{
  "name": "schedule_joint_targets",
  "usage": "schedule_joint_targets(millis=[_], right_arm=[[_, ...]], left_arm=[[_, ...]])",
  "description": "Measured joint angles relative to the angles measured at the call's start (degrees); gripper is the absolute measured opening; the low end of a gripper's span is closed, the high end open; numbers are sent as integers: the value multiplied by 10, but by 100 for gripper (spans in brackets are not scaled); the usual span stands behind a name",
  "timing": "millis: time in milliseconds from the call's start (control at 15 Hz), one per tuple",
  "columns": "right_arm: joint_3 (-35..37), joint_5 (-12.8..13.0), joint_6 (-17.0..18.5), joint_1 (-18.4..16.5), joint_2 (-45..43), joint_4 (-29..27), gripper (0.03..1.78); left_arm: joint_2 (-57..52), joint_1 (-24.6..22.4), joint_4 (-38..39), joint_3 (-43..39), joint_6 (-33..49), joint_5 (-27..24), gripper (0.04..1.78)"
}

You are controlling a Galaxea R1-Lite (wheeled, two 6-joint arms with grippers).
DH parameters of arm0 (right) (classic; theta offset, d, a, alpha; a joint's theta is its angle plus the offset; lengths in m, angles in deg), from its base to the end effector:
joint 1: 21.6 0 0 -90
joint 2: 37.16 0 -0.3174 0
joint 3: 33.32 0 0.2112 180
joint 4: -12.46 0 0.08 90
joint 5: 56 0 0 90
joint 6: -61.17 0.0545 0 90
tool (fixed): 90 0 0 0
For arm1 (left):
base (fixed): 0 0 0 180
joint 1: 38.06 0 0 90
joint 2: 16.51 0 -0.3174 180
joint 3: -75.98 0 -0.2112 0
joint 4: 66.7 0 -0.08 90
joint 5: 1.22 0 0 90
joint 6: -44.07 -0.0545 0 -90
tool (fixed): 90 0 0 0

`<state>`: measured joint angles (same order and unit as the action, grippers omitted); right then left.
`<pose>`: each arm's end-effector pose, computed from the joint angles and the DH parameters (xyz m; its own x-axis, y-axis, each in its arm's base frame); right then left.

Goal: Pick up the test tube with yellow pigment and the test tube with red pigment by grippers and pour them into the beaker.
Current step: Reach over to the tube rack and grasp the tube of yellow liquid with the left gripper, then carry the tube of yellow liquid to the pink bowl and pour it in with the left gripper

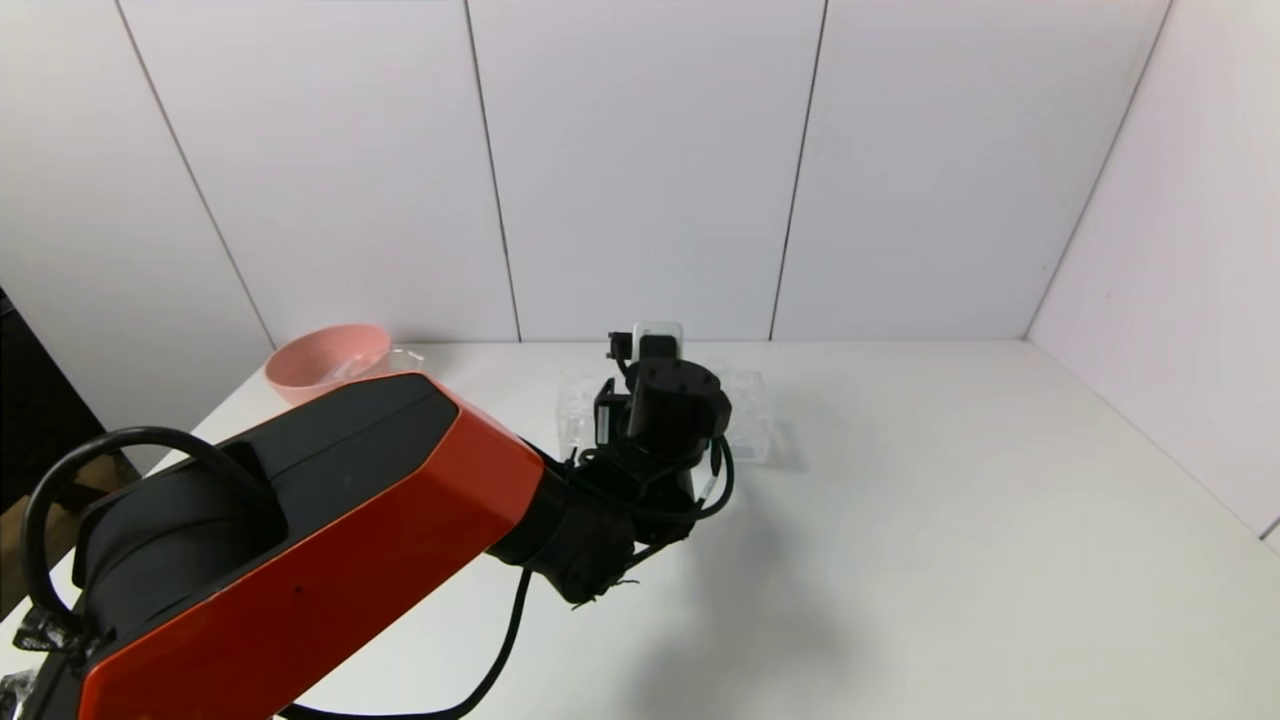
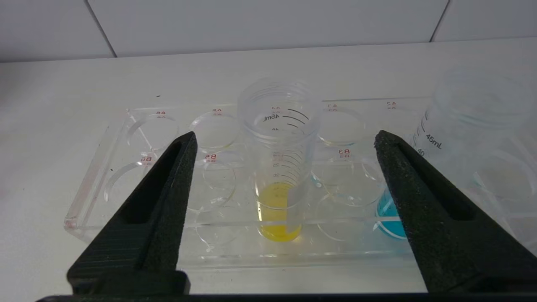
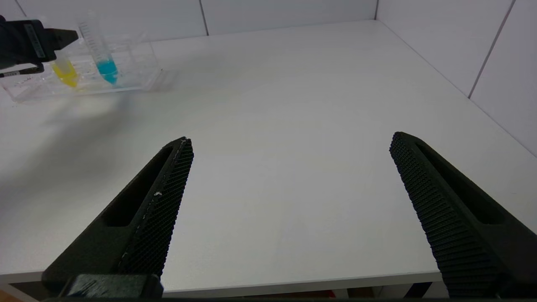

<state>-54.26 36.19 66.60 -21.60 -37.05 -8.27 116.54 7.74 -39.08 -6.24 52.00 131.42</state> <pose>0.0145 -0.0021 0.0759 0.9993 -0.0382 0.0017 0.0379 0.9948 0.0947 0.3807 -0.3385 0.0940 0.9939 -0.0504 -0.0979 0.0460 0.9978 -0.0474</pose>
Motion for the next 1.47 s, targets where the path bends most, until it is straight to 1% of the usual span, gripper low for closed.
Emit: schedule_joint_targets(millis=[133,267,333,400,733,1200,1467], right_arm=[[0,0,0,0,0,0,171],[0,0,0,0,0,0,171],[0,0,0,0,0,0,171],[0,0,0,0,0,0,171],[0,0,0,0,0,0,171],[0,0,0,0,0,0,171],[0,0,0,0,0,0,171]], left_arm=[[0,0,0,0,0,0,104],[-1,0,0,0,0,0,66],[-1,0,0,0,0,1,51],[-1,0,0,2,0,1,44],[-13,1,1,16,-17,2,42],[-75,1,-4,60,-98,-2,42],[-105,1,-13,60,-111,-5,42]])
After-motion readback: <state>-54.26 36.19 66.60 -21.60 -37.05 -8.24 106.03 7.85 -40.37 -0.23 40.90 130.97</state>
